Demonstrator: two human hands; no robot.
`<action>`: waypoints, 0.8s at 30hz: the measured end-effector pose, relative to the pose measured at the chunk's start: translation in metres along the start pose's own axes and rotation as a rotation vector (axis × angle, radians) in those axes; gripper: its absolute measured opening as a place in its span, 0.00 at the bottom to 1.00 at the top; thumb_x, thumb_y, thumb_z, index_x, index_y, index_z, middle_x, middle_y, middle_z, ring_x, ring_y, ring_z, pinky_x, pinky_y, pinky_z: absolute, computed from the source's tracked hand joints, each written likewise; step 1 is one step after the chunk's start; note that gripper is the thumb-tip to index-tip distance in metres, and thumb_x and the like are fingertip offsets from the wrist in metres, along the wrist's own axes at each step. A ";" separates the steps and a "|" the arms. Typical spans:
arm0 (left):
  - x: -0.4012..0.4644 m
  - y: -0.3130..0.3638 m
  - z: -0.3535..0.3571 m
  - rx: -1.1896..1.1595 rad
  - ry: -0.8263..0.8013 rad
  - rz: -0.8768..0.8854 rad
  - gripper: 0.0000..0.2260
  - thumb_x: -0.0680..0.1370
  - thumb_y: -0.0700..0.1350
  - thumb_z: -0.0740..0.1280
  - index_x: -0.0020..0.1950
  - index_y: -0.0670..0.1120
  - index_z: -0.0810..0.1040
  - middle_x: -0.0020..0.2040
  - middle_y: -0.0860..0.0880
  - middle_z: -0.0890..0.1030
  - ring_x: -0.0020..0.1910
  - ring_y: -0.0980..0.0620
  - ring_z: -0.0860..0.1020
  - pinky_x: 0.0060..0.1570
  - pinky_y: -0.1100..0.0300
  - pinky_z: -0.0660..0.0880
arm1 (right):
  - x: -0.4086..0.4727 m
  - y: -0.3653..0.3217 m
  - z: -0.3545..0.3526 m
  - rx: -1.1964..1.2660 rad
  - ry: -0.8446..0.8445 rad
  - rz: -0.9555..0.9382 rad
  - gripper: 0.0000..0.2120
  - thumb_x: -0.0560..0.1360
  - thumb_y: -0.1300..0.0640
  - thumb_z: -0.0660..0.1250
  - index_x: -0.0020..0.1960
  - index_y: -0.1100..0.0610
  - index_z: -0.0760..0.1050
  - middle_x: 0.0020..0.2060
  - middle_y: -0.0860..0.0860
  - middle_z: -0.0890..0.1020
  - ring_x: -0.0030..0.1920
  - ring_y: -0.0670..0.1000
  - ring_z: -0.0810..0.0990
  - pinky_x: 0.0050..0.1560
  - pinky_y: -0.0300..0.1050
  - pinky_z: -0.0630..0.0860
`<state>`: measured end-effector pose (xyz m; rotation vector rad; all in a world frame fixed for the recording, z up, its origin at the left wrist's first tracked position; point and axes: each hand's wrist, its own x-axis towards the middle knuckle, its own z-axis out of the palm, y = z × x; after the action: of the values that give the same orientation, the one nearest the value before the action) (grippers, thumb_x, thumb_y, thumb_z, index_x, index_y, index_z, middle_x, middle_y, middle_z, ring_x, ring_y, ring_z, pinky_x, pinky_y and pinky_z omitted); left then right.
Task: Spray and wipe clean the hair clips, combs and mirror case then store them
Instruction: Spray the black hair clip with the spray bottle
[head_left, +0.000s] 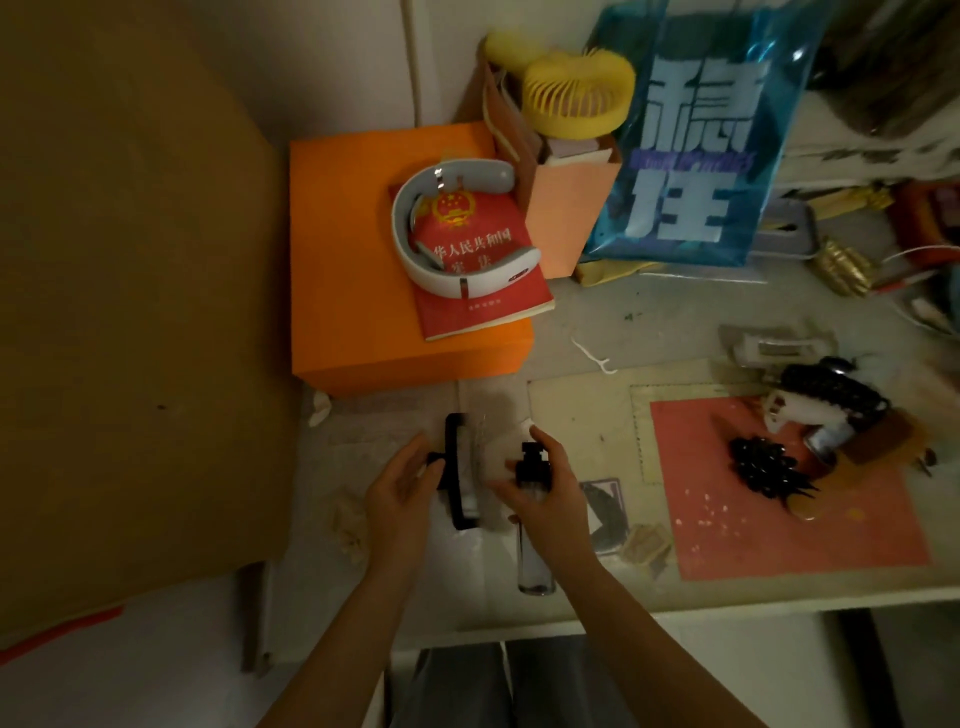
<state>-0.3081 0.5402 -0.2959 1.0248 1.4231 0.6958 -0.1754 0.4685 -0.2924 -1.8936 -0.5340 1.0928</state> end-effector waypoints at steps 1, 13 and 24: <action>0.000 0.005 0.001 0.032 0.001 0.017 0.18 0.75 0.39 0.69 0.64 0.49 0.75 0.55 0.60 0.78 0.51 0.69 0.77 0.47 0.77 0.72 | 0.000 -0.004 -0.006 0.004 0.017 -0.014 0.33 0.71 0.57 0.74 0.70 0.47 0.63 0.50 0.43 0.79 0.52 0.46 0.80 0.52 0.55 0.80; -0.021 0.068 0.054 0.161 -0.209 0.190 0.14 0.76 0.41 0.69 0.60 0.50 0.77 0.55 0.57 0.80 0.54 0.58 0.77 0.52 0.68 0.73 | -0.011 -0.031 -0.107 0.147 0.197 -0.081 0.30 0.71 0.57 0.74 0.67 0.44 0.65 0.50 0.48 0.81 0.50 0.43 0.80 0.45 0.36 0.79; -0.063 0.072 0.216 0.215 -0.273 0.229 0.19 0.75 0.39 0.70 0.65 0.45 0.74 0.62 0.52 0.76 0.62 0.52 0.73 0.58 0.66 0.69 | 0.027 -0.011 -0.264 0.057 0.225 -0.136 0.29 0.72 0.58 0.73 0.69 0.49 0.66 0.52 0.47 0.81 0.53 0.49 0.81 0.54 0.46 0.79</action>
<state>-0.0883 0.4828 -0.2319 1.4105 1.1697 0.5479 0.0639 0.3701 -0.2318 -1.8718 -0.4903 0.7873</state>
